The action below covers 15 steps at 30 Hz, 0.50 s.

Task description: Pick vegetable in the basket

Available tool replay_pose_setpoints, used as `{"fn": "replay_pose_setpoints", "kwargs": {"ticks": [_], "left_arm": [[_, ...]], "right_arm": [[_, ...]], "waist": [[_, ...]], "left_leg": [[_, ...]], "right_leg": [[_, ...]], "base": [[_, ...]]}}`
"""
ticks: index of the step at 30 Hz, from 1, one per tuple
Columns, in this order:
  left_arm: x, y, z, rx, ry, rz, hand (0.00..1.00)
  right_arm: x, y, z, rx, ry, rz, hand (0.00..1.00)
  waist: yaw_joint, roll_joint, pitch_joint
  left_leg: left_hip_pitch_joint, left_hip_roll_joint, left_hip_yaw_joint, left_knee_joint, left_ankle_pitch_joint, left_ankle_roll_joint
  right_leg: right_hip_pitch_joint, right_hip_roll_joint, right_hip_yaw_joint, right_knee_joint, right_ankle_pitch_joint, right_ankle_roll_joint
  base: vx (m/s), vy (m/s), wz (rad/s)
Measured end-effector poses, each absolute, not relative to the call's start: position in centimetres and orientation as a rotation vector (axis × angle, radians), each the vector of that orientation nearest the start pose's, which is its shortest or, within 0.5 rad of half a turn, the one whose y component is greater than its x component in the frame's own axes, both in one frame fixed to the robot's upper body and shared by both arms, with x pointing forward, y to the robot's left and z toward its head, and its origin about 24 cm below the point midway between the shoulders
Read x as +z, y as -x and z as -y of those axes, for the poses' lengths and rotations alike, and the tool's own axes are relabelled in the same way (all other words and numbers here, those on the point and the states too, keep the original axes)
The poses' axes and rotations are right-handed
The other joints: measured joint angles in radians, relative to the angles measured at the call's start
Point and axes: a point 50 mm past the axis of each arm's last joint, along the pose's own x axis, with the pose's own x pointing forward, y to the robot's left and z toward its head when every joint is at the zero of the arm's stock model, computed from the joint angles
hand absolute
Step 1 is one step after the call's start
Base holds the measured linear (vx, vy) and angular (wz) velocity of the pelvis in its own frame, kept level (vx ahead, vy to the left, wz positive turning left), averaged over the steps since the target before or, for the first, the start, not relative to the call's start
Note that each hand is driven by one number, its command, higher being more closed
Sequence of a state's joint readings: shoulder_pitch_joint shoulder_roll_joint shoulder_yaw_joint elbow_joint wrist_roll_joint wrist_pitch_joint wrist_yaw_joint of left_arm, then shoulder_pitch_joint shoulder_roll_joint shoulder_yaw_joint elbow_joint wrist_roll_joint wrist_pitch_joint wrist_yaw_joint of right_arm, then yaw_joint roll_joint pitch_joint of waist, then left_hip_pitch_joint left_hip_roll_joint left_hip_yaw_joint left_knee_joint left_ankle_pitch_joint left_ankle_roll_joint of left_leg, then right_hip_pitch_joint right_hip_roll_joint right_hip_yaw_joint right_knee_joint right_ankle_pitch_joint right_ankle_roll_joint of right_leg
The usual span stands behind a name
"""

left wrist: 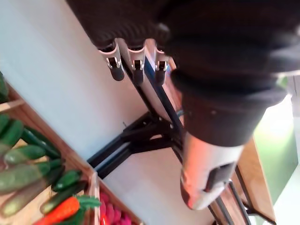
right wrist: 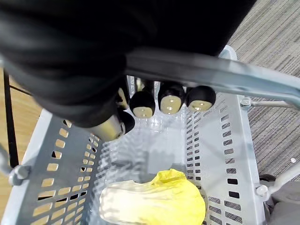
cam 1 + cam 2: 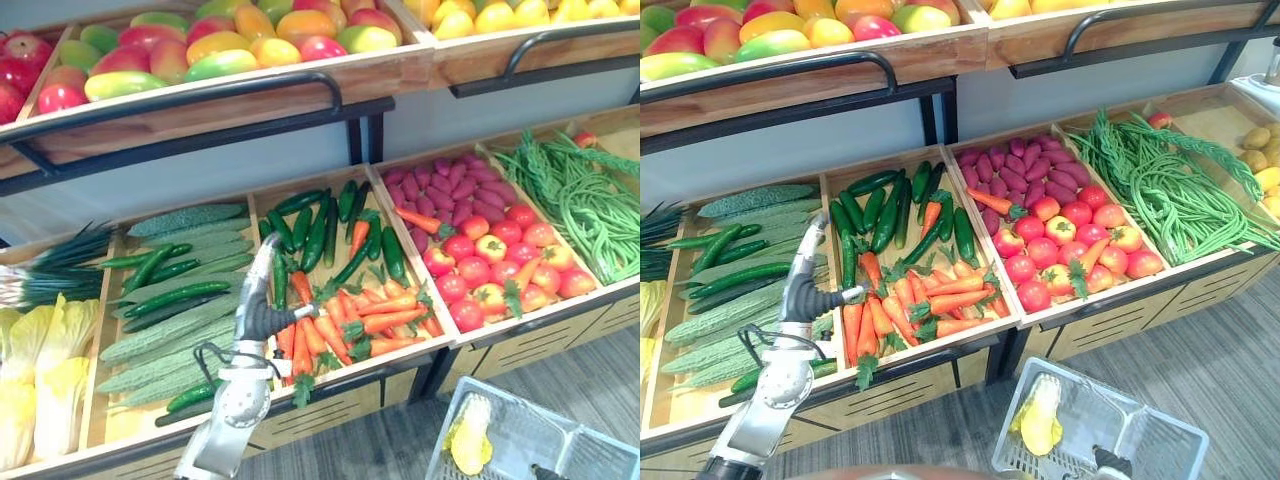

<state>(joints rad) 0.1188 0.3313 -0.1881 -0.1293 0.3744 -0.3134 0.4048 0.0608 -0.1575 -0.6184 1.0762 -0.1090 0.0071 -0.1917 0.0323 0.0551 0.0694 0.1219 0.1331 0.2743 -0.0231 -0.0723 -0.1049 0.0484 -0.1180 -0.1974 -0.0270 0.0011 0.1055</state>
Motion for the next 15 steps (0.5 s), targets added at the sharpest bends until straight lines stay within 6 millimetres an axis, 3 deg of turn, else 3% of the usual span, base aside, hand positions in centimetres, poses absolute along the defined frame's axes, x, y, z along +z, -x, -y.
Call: {"fn": "replay_pose_setpoints", "kwargs": {"ticks": [15], "left_arm": [[10.0, -22.4, -14.7, -0.011, -0.643, 0.549, 0.00]], "right_arm": [[-14.8, -5.9, 28.7, -0.800, -0.015, -1.133, 1.00]], "waist": [[-0.002, -0.052, -0.029]], "left_leg": [[-0.014, -0.001, 0.046, 0.008, -0.014, -0.003]], "right_leg": [[-0.025, 0.007, 0.052, -0.023, 0.027, 0.004]], "base": [[0.02, 0.008, -0.10]]}}
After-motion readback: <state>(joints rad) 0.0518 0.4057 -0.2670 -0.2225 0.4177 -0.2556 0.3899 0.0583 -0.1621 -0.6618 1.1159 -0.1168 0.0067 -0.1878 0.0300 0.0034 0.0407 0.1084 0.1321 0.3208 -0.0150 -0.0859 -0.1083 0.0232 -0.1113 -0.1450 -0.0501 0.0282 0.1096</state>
